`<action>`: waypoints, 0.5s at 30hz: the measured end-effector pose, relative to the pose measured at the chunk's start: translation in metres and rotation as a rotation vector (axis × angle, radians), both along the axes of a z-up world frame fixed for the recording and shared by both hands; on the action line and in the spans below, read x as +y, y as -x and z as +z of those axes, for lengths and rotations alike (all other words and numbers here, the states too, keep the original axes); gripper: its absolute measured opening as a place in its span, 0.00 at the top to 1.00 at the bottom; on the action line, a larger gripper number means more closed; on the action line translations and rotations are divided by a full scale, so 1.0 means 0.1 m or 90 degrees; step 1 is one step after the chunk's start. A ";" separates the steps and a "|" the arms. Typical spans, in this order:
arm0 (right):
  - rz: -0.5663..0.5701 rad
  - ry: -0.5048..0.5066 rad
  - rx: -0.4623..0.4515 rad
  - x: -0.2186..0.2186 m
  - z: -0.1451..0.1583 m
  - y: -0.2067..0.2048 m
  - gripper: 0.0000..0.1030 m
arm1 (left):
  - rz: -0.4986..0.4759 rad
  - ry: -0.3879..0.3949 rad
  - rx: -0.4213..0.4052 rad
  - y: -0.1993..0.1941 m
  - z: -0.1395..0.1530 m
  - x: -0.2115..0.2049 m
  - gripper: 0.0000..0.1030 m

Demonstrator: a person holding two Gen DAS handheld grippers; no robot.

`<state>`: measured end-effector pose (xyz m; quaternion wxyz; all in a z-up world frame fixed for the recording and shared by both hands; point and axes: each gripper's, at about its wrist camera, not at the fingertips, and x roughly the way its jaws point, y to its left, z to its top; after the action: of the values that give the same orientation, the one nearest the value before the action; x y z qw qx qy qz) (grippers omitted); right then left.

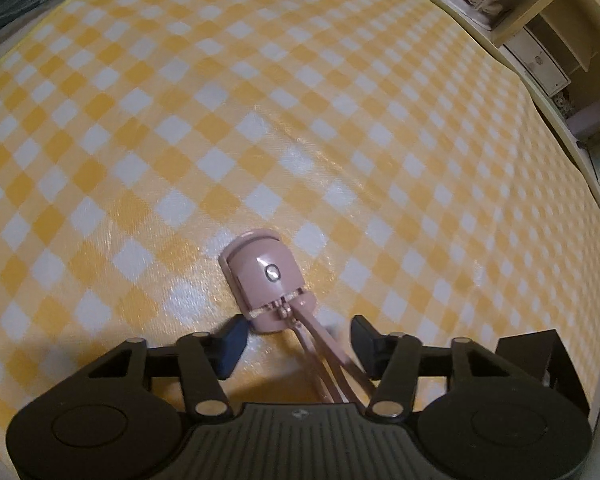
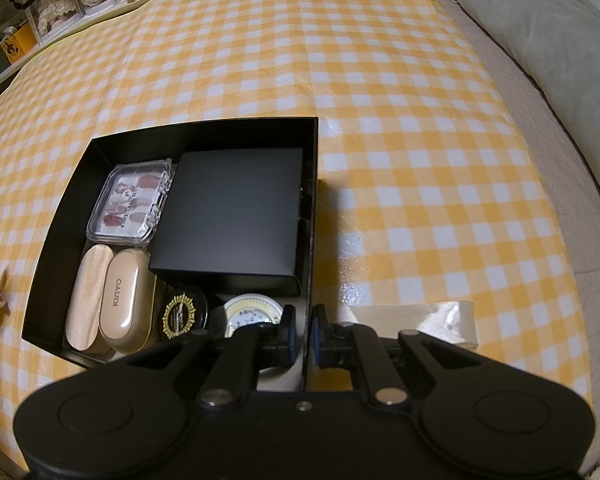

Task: Organize rigid objects
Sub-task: 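Lower the left tool onto the pink eyelash curler and grasp it, then carry the eyelash curler with the left tool into the box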

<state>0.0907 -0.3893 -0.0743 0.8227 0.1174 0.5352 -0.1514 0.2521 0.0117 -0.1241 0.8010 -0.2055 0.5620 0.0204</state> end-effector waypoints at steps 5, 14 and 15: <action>0.000 0.000 0.000 0.00 0.00 0.00 0.91 | -0.002 -0.007 -0.006 0.01 0.01 0.00 0.62; 0.001 0.001 0.001 0.00 0.00 0.00 0.91 | -0.018 0.002 -0.050 -0.01 0.13 -0.08 0.62; 0.001 0.001 0.001 0.00 0.00 0.00 0.91 | -0.020 0.005 -0.053 0.00 0.15 -0.09 0.62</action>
<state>0.0906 -0.3889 -0.0747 0.8226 0.1164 0.5356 -0.1514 0.2525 0.0031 -0.1095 0.8231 -0.2006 0.5313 -0.0032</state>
